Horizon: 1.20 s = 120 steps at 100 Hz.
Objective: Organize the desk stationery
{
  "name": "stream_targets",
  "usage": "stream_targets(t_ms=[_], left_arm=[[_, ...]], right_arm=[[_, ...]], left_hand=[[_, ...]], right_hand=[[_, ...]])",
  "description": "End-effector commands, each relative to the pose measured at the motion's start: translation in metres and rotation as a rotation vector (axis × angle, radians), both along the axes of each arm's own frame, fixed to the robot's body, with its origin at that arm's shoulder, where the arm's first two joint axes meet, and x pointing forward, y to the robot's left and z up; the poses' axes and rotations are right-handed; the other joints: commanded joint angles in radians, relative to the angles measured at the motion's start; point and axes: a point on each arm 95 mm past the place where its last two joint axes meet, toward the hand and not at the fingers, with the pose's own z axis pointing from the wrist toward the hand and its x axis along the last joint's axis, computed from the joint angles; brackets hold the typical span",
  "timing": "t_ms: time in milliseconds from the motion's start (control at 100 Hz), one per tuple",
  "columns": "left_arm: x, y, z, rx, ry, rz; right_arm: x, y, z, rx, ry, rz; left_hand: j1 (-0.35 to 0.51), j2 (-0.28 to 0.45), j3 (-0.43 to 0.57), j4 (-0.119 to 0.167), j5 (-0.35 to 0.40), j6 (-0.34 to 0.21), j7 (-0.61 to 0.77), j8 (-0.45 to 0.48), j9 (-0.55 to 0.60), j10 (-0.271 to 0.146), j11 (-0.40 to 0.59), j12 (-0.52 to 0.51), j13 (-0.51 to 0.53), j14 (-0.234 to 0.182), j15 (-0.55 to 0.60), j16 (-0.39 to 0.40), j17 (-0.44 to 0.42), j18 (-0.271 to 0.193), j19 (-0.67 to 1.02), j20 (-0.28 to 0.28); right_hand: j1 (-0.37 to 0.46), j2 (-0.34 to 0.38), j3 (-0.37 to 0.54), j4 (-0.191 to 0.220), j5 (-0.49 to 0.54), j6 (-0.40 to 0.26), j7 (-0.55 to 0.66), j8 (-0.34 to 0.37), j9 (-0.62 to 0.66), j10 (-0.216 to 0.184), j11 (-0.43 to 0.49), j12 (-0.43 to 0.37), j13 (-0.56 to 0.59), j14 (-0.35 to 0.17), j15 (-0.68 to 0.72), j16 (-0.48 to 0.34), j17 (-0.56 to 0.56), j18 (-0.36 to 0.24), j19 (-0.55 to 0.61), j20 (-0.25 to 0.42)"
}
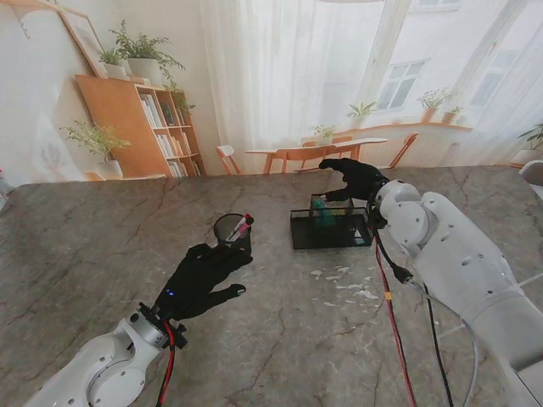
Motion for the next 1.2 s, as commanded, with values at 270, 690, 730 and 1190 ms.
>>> stream_targets(t_ms=[270, 690, 730, 1190], left_arm=[[-0.001, -0.003, -0.002, -0.007, 0.010, -0.009], [-0.002, -0.003, -0.002, -0.004, 0.005, -0.008], [-0.002, -0.003, -0.002, -0.004, 0.005, -0.008], [-0.004, -0.001, -0.001, -0.002, -0.004, 0.001]], right_arm=[[-0.009, 0.002, 0.012, -0.091, 0.012, 0.189], [0.005, 0.030, -0.007, -0.223, 0.030, 0.220], [0.007, 0.033, -0.009, -0.221, 0.038, 0.216], [0.029, 0.029, -0.033, -0.300, 0.126, 0.213]], left_hand=[[0.018, 0.060, -0.011, -0.071, 0.014, -0.022, 0.005, 0.014, 0.006, -0.018, -0.004, 0.011, 0.012, -0.014, 0.004, 0.009, -0.008, 0.006, -0.006, 0.021], [0.016, 0.060, -0.012, -0.072, 0.014, -0.023, 0.005, 0.014, 0.007, -0.019, -0.003, 0.011, 0.012, -0.016, 0.004, 0.009, -0.007, 0.006, -0.006, 0.022], [0.017, 0.062, -0.011, -0.071, 0.014, -0.023, 0.005, 0.014, 0.008, -0.019, -0.003, 0.011, 0.013, -0.016, 0.005, 0.009, -0.006, 0.006, -0.005, 0.022], [0.017, 0.061, -0.011, -0.071, 0.013, -0.022, 0.005, 0.014, 0.007, -0.019, -0.003, 0.011, 0.012, -0.015, 0.004, 0.009, -0.007, 0.006, -0.006, 0.022]], right_hand=[[-0.200, 0.132, -0.107, 0.018, -0.098, 0.029, -0.246, -0.221, -0.161, 0.041, -0.310, -0.146, -0.226, 0.074, -0.517, -0.182, -0.176, 0.000, -0.470, -0.369], [-0.105, 0.090, -0.110, 0.027, -0.091, 0.083, -0.238, -0.321, -0.167, 0.093, -0.308, -0.118, -0.167, 0.135, -0.605, -0.144, -0.179, 0.074, -0.418, -0.311], [-0.090, 0.088, -0.115, 0.029, -0.093, 0.086, -0.231, -0.312, -0.169, 0.094, -0.294, -0.096, -0.158, 0.135, -0.605, -0.139, -0.179, 0.076, -0.387, -0.305], [0.025, 0.059, -0.142, 0.041, -0.106, 0.072, -0.208, -0.108, -0.159, 0.084, -0.204, -0.027, -0.084, 0.112, -0.585, -0.104, -0.166, 0.054, -0.207, -0.284]])
